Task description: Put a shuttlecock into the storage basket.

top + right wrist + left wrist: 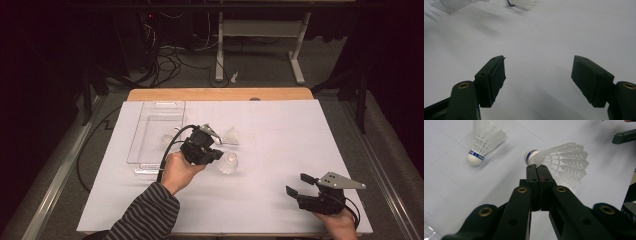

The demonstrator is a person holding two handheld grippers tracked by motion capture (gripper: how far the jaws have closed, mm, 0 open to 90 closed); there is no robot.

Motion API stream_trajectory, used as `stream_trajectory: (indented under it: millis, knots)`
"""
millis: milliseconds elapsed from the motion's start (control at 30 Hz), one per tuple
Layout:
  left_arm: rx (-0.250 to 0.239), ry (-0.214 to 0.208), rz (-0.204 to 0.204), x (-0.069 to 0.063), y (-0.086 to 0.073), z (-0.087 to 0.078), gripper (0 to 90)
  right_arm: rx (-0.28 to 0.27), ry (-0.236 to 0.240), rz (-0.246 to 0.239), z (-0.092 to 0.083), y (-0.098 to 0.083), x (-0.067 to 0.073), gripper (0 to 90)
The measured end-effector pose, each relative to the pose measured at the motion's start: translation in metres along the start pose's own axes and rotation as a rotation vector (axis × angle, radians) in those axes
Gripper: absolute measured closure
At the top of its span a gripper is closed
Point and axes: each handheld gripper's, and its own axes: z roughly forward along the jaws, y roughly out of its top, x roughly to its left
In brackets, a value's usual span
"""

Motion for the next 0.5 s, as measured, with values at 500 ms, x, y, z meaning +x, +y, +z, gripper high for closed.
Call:
stream_trajectory:
  millis: [500]
  knots:
    - [-0.024,0.022,-0.026,0.008,-0.006,-0.017,89.3,0.0,-0.001,0.001,0.0,0.0,0.0,27.8]
